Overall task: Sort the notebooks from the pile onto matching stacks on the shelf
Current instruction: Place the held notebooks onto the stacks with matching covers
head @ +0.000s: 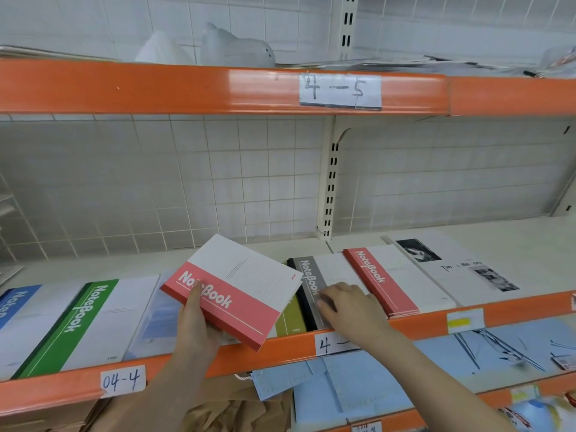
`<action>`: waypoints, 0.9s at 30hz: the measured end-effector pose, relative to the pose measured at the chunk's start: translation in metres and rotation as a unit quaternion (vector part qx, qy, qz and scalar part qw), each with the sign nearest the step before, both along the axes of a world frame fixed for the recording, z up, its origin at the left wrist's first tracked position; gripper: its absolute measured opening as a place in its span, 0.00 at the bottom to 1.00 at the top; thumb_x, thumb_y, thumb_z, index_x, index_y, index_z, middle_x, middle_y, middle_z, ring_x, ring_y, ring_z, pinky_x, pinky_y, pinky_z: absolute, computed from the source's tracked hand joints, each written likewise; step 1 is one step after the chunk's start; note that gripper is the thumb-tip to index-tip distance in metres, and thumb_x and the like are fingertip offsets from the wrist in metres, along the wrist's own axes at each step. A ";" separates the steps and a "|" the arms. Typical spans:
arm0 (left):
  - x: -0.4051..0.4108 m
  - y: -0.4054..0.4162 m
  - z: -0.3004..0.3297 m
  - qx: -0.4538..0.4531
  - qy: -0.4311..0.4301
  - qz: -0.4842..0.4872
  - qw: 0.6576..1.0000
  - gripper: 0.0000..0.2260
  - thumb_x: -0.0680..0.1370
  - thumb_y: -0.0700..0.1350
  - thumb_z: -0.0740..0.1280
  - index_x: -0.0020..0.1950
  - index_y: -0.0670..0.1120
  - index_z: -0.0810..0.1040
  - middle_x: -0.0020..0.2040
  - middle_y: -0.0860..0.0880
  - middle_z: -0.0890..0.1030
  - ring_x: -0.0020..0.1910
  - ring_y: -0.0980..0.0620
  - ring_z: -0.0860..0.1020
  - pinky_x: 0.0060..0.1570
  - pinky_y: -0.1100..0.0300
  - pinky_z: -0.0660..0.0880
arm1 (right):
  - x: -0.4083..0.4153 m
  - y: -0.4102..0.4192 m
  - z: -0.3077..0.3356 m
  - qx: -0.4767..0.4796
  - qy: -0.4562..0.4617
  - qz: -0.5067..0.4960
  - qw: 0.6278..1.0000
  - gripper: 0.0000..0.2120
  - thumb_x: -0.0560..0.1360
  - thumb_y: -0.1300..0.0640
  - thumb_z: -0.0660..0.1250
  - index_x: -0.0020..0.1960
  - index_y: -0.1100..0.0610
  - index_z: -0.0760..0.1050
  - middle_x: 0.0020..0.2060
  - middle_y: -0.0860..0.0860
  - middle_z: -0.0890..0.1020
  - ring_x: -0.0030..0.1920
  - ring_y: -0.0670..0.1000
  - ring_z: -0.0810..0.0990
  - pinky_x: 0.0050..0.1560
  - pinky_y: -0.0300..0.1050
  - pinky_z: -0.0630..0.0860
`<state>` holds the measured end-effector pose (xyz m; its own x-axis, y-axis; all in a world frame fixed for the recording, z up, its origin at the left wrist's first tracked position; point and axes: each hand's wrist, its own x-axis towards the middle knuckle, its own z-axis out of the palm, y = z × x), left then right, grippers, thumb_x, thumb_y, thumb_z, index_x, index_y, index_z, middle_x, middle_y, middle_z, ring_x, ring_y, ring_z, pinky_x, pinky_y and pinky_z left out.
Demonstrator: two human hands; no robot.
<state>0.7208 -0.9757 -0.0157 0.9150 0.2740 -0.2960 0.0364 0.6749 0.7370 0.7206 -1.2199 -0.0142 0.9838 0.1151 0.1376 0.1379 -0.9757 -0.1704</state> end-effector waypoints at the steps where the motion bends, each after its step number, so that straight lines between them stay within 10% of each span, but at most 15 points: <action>1: -0.001 0.000 0.001 0.007 -0.001 -0.001 1.000 0.12 0.79 0.51 0.64 0.61 0.51 0.70 0.52 0.48 0.80 0.50 0.47 0.79 0.58 0.38 0.72 | 0.003 -0.006 0.001 0.022 -0.036 -0.009 0.999 0.18 0.80 0.47 0.53 0.65 0.49 0.72 0.63 0.50 0.75 0.60 0.52 0.74 0.55 0.48 0.72; 15: -0.001 -0.057 0.042 0.268 -0.079 -0.176 0.944 0.05 0.79 0.42 0.65 0.54 0.45 0.78 0.43 0.45 0.85 0.37 0.49 0.84 0.33 0.58 0.80 | 0.015 -0.081 -0.018 0.135 -0.064 -0.061 0.987 0.12 0.80 0.52 0.57 0.58 0.56 0.74 0.53 0.53 0.77 0.53 0.55 0.75 0.54 0.48 0.71; 18: 0.004 -0.085 0.049 0.279 -0.074 -0.186 0.939 0.05 0.80 0.43 0.64 0.54 0.47 0.77 0.44 0.46 0.85 0.40 0.48 0.84 0.37 0.56 0.79 | 0.007 -0.087 0.002 0.327 -0.083 -0.083 0.938 0.14 0.81 0.54 0.54 0.46 0.59 0.75 0.41 0.53 0.78 0.44 0.54 0.76 0.44 0.45 0.68; 23: 0.019 -0.140 0.049 0.224 -0.048 -0.157 0.961 0.09 0.82 0.41 0.61 0.60 0.39 0.74 0.48 0.42 0.82 0.43 0.46 0.82 0.38 0.55 0.78 | -0.011 -0.109 0.036 0.547 0.090 -0.087 0.828 0.15 0.80 0.44 0.56 0.54 0.52 0.76 0.49 0.48 0.81 0.50 0.49 0.80 0.49 0.45 0.77; 27: 0.025 -0.185 0.052 0.199 -0.063 -0.192 0.959 0.11 0.82 0.39 0.60 0.61 0.35 0.74 0.50 0.41 0.82 0.48 0.45 0.81 0.39 0.62 0.80 | -0.013 -0.143 0.037 0.596 0.099 -0.085 0.793 0.13 0.78 0.59 0.64 0.62 0.58 0.72 0.45 0.54 0.79 0.37 0.52 0.78 0.32 0.39 0.76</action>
<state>0.7457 -1.1608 0.0368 0.9927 -0.0220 -0.1184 0.1196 0.2944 0.9482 0.7078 -1.3627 0.0226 0.9870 -0.1175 -0.1093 -0.1221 -0.1080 -0.9866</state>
